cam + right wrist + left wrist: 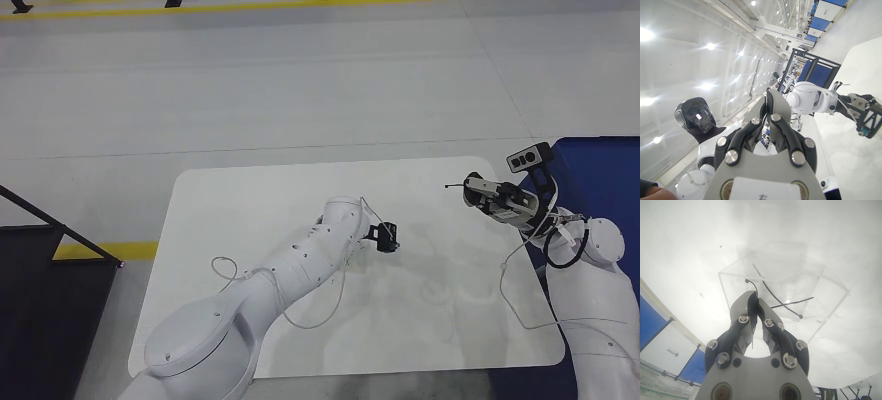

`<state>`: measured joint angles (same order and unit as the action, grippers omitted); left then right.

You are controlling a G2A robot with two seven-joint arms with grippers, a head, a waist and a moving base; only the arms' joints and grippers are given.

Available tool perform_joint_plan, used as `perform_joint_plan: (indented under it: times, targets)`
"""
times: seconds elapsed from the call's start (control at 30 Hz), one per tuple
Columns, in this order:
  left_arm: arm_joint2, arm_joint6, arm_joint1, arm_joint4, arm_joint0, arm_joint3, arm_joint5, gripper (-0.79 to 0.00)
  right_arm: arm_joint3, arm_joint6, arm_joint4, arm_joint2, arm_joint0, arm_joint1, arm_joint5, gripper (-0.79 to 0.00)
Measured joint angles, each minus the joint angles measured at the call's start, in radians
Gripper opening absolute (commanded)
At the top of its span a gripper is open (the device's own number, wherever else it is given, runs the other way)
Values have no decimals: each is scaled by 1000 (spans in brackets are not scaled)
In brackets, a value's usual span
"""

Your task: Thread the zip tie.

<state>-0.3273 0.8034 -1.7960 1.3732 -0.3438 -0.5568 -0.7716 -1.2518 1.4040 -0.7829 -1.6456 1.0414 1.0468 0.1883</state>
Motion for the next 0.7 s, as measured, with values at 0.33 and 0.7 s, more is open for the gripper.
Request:
perform_joint_plan:
  times: [0.33, 0.7]
  targets:
    - [-30, 16, 8, -22, -6, -108, -67, -785, 0, 0, 0, 0, 0, 0, 0, -785]
    - [-230, 191, 177, 5, -195, -619, -59, -785, 0, 0, 0, 0, 0, 0, 0, -785]
